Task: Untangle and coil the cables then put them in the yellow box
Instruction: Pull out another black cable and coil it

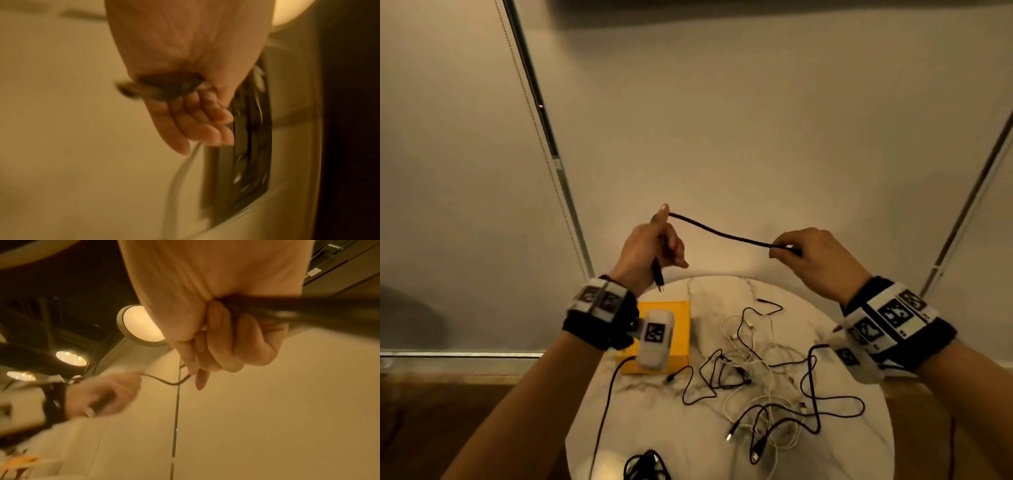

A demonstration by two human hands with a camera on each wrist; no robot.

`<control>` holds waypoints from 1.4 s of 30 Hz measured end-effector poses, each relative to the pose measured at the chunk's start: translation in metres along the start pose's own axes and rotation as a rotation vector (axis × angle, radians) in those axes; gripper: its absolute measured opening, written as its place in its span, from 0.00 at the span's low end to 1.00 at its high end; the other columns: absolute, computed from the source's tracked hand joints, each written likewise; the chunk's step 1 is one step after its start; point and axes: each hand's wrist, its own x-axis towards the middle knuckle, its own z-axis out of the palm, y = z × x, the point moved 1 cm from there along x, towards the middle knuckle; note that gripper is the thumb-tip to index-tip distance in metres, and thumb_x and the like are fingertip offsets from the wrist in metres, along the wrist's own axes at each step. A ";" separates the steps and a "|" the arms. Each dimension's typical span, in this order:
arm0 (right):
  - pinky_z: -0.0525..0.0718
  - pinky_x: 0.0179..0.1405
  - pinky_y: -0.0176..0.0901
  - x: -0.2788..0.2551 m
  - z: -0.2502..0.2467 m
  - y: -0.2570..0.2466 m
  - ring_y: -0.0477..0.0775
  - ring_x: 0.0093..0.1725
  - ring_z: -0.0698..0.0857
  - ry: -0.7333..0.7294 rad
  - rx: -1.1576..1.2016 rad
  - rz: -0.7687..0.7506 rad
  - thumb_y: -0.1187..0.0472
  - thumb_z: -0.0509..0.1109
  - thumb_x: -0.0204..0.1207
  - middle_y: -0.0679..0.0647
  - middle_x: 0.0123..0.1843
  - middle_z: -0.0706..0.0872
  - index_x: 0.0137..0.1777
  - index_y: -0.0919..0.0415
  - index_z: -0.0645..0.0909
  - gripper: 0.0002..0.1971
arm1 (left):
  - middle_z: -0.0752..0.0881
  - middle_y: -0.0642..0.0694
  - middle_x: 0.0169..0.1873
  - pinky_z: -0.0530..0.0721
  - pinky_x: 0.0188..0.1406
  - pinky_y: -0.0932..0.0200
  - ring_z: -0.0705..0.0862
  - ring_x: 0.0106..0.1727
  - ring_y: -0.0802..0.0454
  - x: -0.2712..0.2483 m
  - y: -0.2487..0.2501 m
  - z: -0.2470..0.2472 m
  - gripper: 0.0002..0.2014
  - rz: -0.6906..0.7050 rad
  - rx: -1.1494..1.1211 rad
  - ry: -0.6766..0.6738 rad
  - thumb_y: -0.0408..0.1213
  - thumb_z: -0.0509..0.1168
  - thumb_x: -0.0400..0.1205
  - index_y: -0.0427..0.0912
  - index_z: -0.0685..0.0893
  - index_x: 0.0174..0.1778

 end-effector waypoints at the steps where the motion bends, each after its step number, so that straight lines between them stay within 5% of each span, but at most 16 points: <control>1: 0.75 0.40 0.45 0.001 0.003 0.001 0.49 0.38 0.79 -0.014 -0.006 -0.005 0.52 0.65 0.81 0.47 0.40 0.85 0.53 0.53 0.88 0.11 | 0.74 0.49 0.16 0.73 0.17 0.64 0.71 0.14 0.55 -0.008 0.007 0.004 0.29 -0.047 -0.207 -0.105 0.53 0.54 0.86 0.45 0.75 0.19; 4: 0.81 0.38 0.50 0.000 0.019 -0.014 0.49 0.35 0.82 -0.133 0.014 -0.084 0.51 0.64 0.82 0.48 0.40 0.89 0.55 0.51 0.88 0.12 | 0.72 0.53 0.20 0.62 0.10 0.69 0.66 0.12 0.62 -0.014 0.031 0.018 0.20 0.052 -0.501 -0.243 0.47 0.51 0.86 0.44 0.80 0.33; 6: 0.75 0.32 0.47 -0.004 0.029 -0.029 0.45 0.27 0.75 -0.203 0.060 -0.159 0.51 0.64 0.83 0.44 0.30 0.82 0.56 0.52 0.88 0.12 | 0.81 0.51 0.27 0.71 0.19 0.68 0.77 0.21 0.59 -0.004 0.042 0.021 0.18 0.140 -0.468 -0.204 0.43 0.49 0.88 0.38 0.82 0.50; 8: 0.73 0.30 0.46 -0.008 0.030 -0.041 0.44 0.24 0.73 -0.204 0.059 -0.262 0.52 0.63 0.84 0.39 0.26 0.77 0.57 0.53 0.87 0.13 | 0.89 0.44 0.42 0.84 0.39 0.61 0.88 0.40 0.50 0.007 0.043 0.017 0.17 0.229 -0.247 -0.158 0.40 0.51 0.88 0.34 0.80 0.59; 10: 0.75 0.31 0.47 -0.014 0.025 -0.050 0.44 0.25 0.73 -0.174 -0.010 -0.408 0.53 0.63 0.84 0.41 0.28 0.81 0.56 0.55 0.87 0.12 | 0.89 0.38 0.53 0.84 0.58 0.52 0.88 0.54 0.43 0.011 0.033 0.014 0.15 0.277 0.130 -0.191 0.37 0.55 0.85 0.34 0.79 0.63; 12: 0.77 0.30 0.48 -0.017 0.017 -0.057 0.47 0.27 0.76 -0.133 -0.106 -0.532 0.56 0.65 0.83 0.50 0.32 0.88 0.54 0.56 0.87 0.10 | 0.89 0.38 0.54 0.82 0.64 0.46 0.88 0.56 0.44 0.005 0.019 0.013 0.13 0.231 0.498 -0.298 0.35 0.57 0.85 0.35 0.79 0.62; 15: 0.83 0.35 0.49 -0.016 0.002 -0.056 0.52 0.34 0.86 -0.081 -0.139 -0.583 0.59 0.70 0.78 0.50 0.39 0.91 0.50 0.56 0.89 0.06 | 0.91 0.39 0.44 0.88 0.50 0.44 0.91 0.41 0.44 -0.017 0.011 0.013 0.15 0.066 0.798 -0.518 0.42 0.56 0.88 0.32 0.81 0.56; 17: 0.85 0.40 0.46 -0.014 -0.007 -0.050 0.47 0.37 0.87 -0.042 -0.053 -0.546 0.61 0.72 0.77 0.49 0.43 0.92 0.50 0.57 0.90 0.06 | 0.90 0.36 0.36 0.88 0.38 0.50 0.89 0.31 0.43 -0.031 0.012 0.012 0.24 -0.049 0.790 -0.629 0.50 0.55 0.86 0.29 0.81 0.52; 19: 0.81 0.42 0.33 -0.010 -0.011 -0.045 0.37 0.36 0.85 0.001 0.064 -0.484 0.64 0.72 0.77 0.48 0.44 0.92 0.51 0.59 0.90 0.07 | 0.88 0.37 0.29 0.85 0.32 0.55 0.86 0.25 0.45 -0.042 0.013 0.015 0.28 -0.096 0.731 -0.727 0.53 0.56 0.85 0.27 0.82 0.51; 23: 0.74 0.39 0.23 -0.005 -0.011 -0.051 0.35 0.38 0.84 0.047 0.191 -0.408 0.62 0.67 0.81 0.43 0.42 0.90 0.52 0.60 0.89 0.08 | 0.82 0.42 0.22 0.81 0.26 0.60 0.81 0.20 0.47 -0.061 0.016 0.035 0.21 -0.132 0.596 -0.937 0.45 0.55 0.86 0.28 0.83 0.49; 27: 0.67 0.31 0.25 -0.002 -0.013 -0.057 0.36 0.29 0.77 0.075 0.257 -0.302 0.61 0.63 0.84 0.28 0.27 0.79 0.46 0.60 0.86 0.11 | 0.78 0.47 0.17 0.76 0.21 0.66 0.75 0.16 0.55 -0.075 0.016 0.059 0.12 -0.114 0.503 -1.079 0.30 0.56 0.86 0.29 0.83 0.53; 29: 0.67 0.30 0.27 0.003 -0.011 -0.057 0.38 0.27 0.75 0.051 0.276 -0.260 0.58 0.61 0.85 0.29 0.26 0.79 0.43 0.59 0.86 0.14 | 0.78 0.45 0.17 0.76 0.21 0.67 0.75 0.15 0.58 -0.079 0.014 0.069 0.12 -0.080 0.428 -1.104 0.28 0.56 0.87 0.27 0.82 0.60; 33: 0.75 0.32 0.41 0.009 -0.004 -0.049 0.47 0.27 0.75 -0.093 0.346 -0.166 0.52 0.60 0.85 0.54 0.26 0.81 0.37 0.54 0.86 0.19 | 0.88 0.38 0.32 0.87 0.35 0.59 0.89 0.33 0.49 -0.077 0.023 0.072 0.18 -0.062 0.145 -1.049 0.35 0.53 0.89 0.30 0.78 0.68; 38: 0.82 0.41 0.55 0.007 0.034 -0.055 0.52 0.37 0.84 -0.106 0.317 -0.131 0.62 0.60 0.81 0.55 0.36 0.87 0.38 0.59 0.81 0.12 | 0.80 0.45 0.13 0.81 0.17 0.65 0.75 0.11 0.56 -0.064 0.024 0.074 0.30 -0.228 -0.342 -1.032 0.52 0.56 0.85 0.24 0.80 0.64; 40: 0.80 0.43 0.41 0.004 0.040 -0.056 0.43 0.35 0.79 -0.122 0.385 -0.124 0.68 0.60 0.82 0.48 0.36 0.84 0.39 0.57 0.82 0.14 | 0.78 0.45 0.13 0.73 0.12 0.67 0.74 0.11 0.56 -0.061 0.018 0.074 0.37 -0.308 -0.428 -1.036 0.59 0.50 0.85 0.24 0.76 0.68; 42: 0.69 0.50 0.29 -0.003 0.046 -0.057 0.33 0.39 0.71 -0.149 0.379 -0.099 0.77 0.59 0.80 0.37 0.41 0.75 0.45 0.46 0.81 0.21 | 0.78 0.47 0.15 0.70 0.12 0.66 0.74 0.11 0.57 -0.060 0.014 0.071 0.34 -0.321 -0.459 -0.996 0.54 0.47 0.87 0.25 0.72 0.73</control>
